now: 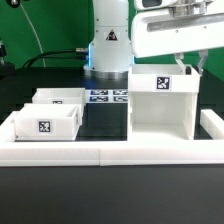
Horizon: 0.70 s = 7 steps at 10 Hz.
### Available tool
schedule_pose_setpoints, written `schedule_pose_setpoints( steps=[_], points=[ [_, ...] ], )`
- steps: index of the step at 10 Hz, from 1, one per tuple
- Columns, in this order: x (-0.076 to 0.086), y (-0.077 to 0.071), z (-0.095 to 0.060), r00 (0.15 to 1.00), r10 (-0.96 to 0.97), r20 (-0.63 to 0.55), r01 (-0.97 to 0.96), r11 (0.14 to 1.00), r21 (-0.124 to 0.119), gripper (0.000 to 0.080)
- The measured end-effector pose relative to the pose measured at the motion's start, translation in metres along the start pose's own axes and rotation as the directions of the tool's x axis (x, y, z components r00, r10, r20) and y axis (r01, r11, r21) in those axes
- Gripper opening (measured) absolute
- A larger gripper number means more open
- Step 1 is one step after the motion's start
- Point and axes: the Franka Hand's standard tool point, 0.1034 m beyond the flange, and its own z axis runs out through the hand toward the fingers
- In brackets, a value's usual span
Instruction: Assemble drawer
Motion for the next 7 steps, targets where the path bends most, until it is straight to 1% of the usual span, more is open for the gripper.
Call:
schedule_pose_setpoints(
  steps=[1,3,7],
  points=[
    [0.012,-0.002,0.001,1.000,-0.019,-0.012,0.019,1.000,0.006,0.0045],
    [0.026,-0.007,0.002,0.999,-0.035,-0.031,0.035,0.999,0.013,0.0045],
    [0.029,-0.008,0.001,0.999,0.001,-0.037,0.000,1.000,0.017,0.0047]
  ],
)
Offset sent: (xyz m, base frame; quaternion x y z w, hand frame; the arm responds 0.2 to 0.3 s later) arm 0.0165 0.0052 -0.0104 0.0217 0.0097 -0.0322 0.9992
